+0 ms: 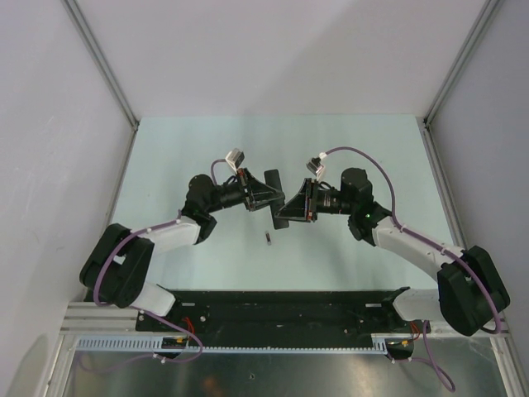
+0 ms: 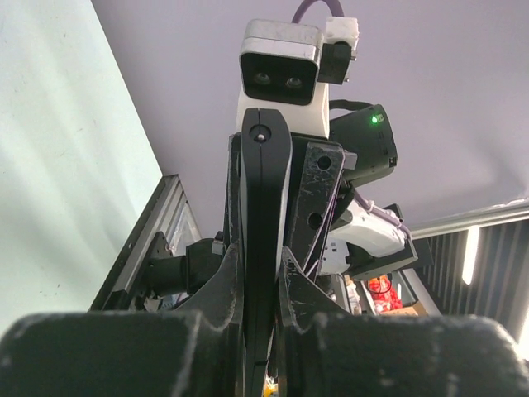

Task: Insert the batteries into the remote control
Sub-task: Load the battery cover into the remote control.

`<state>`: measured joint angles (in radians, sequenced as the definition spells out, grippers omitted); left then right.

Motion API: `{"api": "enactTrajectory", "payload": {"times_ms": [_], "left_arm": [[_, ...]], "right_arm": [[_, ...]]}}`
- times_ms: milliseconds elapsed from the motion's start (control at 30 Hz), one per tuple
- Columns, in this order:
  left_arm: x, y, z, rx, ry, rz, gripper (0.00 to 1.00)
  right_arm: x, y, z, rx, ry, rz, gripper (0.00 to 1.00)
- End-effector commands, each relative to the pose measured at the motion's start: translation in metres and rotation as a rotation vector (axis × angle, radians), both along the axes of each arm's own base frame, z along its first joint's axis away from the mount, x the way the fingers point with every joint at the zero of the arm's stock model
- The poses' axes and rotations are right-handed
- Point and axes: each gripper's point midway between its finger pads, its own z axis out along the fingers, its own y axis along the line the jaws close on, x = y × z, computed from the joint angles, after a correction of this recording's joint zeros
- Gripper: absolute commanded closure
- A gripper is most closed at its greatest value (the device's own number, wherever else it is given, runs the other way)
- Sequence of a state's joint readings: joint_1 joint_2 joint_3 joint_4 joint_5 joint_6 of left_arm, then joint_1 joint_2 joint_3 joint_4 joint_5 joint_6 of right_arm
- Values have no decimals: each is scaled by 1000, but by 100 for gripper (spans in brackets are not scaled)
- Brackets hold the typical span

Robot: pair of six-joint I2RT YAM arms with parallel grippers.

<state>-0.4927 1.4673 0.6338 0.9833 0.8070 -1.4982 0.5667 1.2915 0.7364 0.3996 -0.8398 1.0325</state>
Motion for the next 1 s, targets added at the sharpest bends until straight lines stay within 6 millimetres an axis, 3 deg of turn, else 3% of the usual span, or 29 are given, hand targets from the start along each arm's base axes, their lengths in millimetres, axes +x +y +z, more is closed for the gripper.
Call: {"api": "enactTrajectory", "payload": {"times_ms": [0, 300, 967], "left_arm": [[-39, -8, 30, -59, -90, -100, 100], [-69, -17, 20, -50, -79, -167, 100], [-109, -23, 14, -48, -82, -253, 100]], "right_arm": [[13, -1, -2, 4, -26, -35, 100], [22, -5, 4, 33, -13, -61, 100], [41, -10, 18, 37, -37, -97, 100]]}}
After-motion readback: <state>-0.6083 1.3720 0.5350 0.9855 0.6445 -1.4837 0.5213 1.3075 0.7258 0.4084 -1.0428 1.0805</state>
